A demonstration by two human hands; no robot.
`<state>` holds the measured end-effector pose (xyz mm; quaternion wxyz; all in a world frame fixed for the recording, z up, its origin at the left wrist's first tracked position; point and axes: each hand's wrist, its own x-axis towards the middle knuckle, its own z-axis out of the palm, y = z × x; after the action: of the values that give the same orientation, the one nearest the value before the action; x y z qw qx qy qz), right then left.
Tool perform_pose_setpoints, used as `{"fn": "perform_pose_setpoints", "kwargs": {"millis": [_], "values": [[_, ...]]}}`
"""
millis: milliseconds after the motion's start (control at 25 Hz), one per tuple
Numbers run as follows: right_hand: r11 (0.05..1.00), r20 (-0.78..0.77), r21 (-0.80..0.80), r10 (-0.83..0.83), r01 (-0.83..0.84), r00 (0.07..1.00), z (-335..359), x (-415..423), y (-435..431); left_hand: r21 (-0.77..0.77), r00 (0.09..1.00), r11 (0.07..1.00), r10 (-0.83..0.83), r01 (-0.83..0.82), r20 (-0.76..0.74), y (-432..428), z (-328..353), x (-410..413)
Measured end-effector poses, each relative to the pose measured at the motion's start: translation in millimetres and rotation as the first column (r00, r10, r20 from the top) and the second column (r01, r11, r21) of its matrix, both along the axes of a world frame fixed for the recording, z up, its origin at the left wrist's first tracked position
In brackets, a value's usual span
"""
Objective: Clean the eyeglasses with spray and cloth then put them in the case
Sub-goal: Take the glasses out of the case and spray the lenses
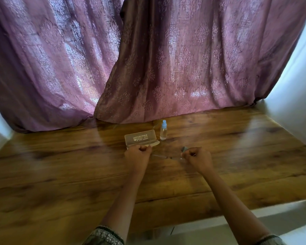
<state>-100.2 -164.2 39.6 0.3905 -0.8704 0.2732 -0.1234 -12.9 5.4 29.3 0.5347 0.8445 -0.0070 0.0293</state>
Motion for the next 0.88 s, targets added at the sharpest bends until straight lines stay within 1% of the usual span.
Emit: {"fn": "perform_pose_setpoints", "kwargs": {"millis": [120,240,280,360,440,560,680,800,880], "values": [[0.996,0.091,0.034,-0.090,0.087,0.992,2,3,3,-0.021,0.999,1.000,-0.010,0.009,-0.045,2,-1,3],[0.983,0.160,0.034,-0.181,0.178,0.970,9,6,3,-0.039,0.997,0.999,-0.016,0.013,-0.076,2,-1,3],[0.980,0.179,0.064,-0.198,0.190,0.964,10,6,2,-0.048,0.996,0.999,-0.027,0.023,-0.082,2,-1,3],[0.966,0.191,0.171,-0.223,0.192,0.956,8,9,0,-0.093,0.994,0.993,-0.083,0.076,-0.072,3,1,1],[0.945,0.176,0.264,-0.246,0.195,0.953,5,12,-4,-0.124,0.987,0.980,-0.159,0.158,0.005,5,2,0],[0.892,0.156,0.413,-0.267,0.183,0.951,5,14,-10,-0.058,0.942,0.947,-0.307,0.317,0.137,12,1,0],[0.817,0.140,0.561,-0.250,0.132,0.958,17,14,-12,0.023,0.878,0.902,-0.425,0.431,0.221,20,-3,3],[0.760,0.111,0.640,-0.238,0.114,0.965,27,18,-14,0.158,0.815,0.862,-0.506,0.481,0.282,26,-6,10],[0.748,0.072,0.651,-0.231,0.130,0.970,30,23,-17,0.210,0.777,0.848,-0.530,0.487,0.339,27,-7,12]]}}
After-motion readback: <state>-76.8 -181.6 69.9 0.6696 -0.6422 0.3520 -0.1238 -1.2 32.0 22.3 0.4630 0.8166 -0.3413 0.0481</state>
